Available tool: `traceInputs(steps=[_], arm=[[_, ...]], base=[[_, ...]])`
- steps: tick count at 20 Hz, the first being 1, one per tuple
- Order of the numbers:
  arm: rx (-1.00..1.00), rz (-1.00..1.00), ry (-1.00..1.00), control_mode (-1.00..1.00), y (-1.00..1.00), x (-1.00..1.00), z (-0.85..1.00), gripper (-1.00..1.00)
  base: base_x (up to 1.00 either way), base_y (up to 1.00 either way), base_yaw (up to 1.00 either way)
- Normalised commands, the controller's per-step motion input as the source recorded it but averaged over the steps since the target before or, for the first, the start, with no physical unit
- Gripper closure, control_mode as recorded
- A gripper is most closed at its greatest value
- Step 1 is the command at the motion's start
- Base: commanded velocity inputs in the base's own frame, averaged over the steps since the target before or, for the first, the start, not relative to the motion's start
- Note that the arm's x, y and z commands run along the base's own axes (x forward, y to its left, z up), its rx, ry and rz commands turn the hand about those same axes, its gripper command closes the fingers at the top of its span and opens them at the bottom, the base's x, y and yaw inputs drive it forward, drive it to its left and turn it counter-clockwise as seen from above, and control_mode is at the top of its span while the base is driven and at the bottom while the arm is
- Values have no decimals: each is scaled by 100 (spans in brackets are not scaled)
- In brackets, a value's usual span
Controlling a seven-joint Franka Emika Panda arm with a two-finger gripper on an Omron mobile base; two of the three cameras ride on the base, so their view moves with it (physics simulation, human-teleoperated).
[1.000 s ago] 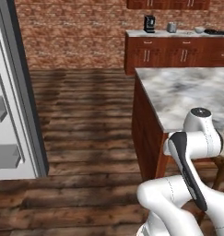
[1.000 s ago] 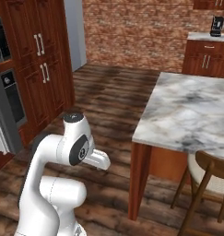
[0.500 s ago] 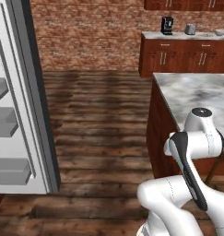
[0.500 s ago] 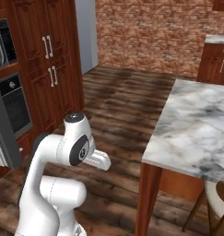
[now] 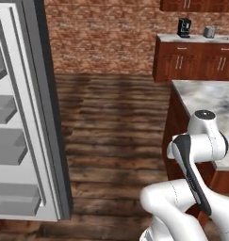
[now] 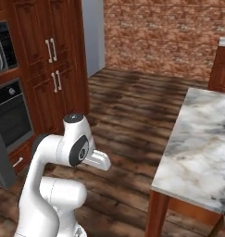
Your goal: Place one of the steaks on the plate and the other in the bowl. Then place the bowl in the fridge.
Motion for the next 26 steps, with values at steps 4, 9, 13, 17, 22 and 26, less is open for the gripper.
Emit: traceInputs(steps=[4,9,13,17,22,26], arm=[[0,0,0,100,0,0,0,-100],[0,0,0,100,0,0,0,-100],[0,0,0,100,0,0,0,-100],[0,0,0,100,0,0,0,-100],[0,0,0,100,0,0,0,-100],[0,0,0,100,0,0,0,-100]], base=[[57,1,3],[64,1,2],[78,0,2],[78,23,0],[65,25,0],[81,4,0]])
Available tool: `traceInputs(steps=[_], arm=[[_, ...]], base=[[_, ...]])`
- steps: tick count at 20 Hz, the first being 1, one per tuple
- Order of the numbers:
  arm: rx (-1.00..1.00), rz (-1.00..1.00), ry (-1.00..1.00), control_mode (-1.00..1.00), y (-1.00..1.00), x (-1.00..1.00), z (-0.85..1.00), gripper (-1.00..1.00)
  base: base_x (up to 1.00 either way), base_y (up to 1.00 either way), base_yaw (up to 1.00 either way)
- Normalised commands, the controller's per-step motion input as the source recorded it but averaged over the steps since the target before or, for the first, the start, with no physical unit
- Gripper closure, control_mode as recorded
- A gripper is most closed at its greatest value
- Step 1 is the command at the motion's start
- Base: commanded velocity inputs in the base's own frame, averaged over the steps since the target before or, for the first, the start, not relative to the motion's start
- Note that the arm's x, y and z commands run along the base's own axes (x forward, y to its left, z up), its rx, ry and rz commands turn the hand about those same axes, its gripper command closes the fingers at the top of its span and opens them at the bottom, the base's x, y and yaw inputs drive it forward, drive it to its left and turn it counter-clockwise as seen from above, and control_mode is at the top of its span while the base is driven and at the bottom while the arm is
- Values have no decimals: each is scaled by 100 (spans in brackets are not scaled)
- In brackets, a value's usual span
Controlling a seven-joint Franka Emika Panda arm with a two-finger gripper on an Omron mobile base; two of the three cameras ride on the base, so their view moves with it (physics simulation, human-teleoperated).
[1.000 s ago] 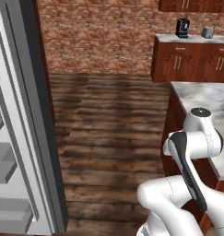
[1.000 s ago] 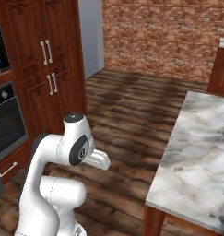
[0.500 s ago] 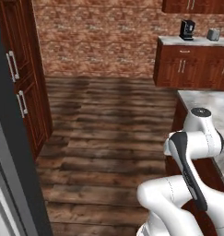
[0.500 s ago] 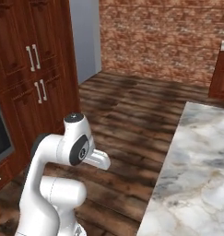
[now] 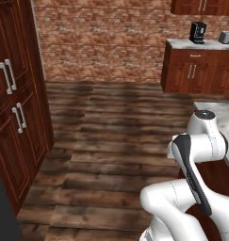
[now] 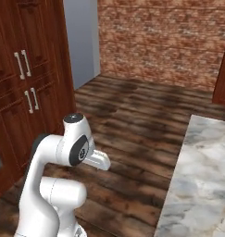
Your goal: Place one of the steaks on the plate and the other in the bowl. Then place the bowl in the fridge.
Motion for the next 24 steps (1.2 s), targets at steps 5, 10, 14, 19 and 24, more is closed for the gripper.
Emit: traceInputs(steps=[5,10,14,19,24], arm=[[0,0,0,100,0,0,0,-100],[0,0,0,100,0,0,0,-100],[0,0,0,100,0,0,0,-100],[0,0,0,100,0,0,0,-100],[0,0,0,100,0,0,0,-100]], base=[[98,0,1],[100,0,0],[100,0,0],[100,0,0],[100,0,0]])
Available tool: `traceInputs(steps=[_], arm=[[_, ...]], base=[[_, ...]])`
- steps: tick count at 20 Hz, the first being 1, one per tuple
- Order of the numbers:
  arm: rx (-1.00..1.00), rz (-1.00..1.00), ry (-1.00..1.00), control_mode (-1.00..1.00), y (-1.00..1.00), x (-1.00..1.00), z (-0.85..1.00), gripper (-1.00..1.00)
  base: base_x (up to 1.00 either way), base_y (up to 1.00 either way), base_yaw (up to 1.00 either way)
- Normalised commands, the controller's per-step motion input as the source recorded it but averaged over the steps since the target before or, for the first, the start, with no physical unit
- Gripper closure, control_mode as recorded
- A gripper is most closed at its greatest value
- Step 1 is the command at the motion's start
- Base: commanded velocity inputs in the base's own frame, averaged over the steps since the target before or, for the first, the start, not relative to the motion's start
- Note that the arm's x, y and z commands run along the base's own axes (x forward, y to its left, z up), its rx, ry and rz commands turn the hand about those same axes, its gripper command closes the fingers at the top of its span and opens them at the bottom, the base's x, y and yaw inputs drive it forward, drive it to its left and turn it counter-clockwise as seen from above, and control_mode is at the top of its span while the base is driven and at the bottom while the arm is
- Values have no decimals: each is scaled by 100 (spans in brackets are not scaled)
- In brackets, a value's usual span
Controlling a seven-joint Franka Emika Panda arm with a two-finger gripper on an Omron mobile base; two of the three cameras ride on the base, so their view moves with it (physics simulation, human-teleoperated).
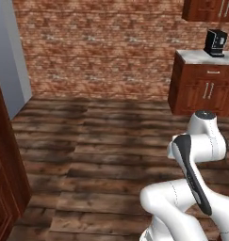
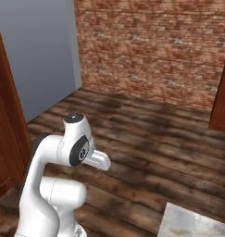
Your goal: Place one of the steaks on the plate and the other in the bowl. Then place the bowl in the fridge.
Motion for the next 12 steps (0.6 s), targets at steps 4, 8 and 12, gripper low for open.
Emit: traceInputs(steps=[4,8,12], arm=[[0,0,0,100,0,0,0,-100],[0,0,0,100,0,0,0,-100],[0,0,0,100,0,0,0,-100]], base=[[100,0,0],[100,0,-5],[100,0,-10]])
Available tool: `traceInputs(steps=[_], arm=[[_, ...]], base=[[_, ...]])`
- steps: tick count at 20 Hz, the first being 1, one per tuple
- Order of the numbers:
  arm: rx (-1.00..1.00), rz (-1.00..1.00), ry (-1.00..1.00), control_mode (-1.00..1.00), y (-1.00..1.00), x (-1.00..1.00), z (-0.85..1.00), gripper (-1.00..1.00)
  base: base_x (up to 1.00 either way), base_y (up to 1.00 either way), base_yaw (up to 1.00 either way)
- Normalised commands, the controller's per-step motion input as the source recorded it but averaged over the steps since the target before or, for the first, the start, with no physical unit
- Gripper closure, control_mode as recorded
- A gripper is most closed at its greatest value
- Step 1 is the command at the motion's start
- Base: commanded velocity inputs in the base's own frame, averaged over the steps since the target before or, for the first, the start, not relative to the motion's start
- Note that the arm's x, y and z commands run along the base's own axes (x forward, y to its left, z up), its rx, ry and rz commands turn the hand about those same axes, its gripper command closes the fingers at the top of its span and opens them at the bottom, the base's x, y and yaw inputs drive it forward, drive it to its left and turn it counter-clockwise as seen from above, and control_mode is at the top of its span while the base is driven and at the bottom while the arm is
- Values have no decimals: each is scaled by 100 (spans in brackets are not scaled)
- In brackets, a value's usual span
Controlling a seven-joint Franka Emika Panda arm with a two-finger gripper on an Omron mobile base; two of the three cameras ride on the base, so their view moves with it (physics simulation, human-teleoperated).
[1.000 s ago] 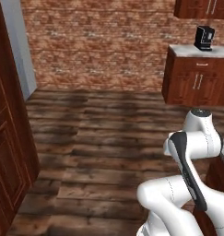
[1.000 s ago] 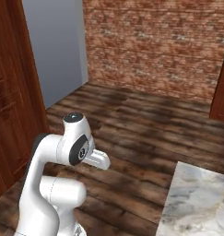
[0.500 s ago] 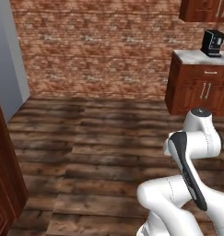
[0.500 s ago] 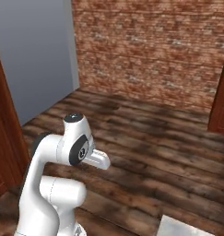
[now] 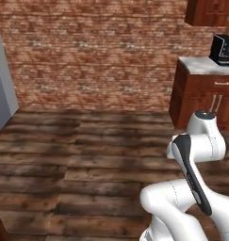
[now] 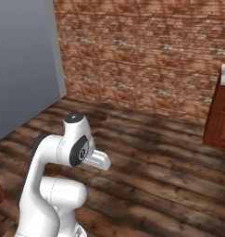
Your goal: Place one of the steaks on the plate and the other in the bowl. Then place the bowl in the fridge.
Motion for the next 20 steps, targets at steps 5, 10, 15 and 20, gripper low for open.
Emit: traceInputs(steps=[5,10,15,20], arm=[[0,0,0,100,0,0,0,-100],[0,0,0,100,0,0,0,-100],[0,0,0,100,0,0,0,-100],[0,0,0,100,0,0,0,-100]], base=[[100,5,-13],[100,0,-19],[100,1,-25],[93,-54,-43]])
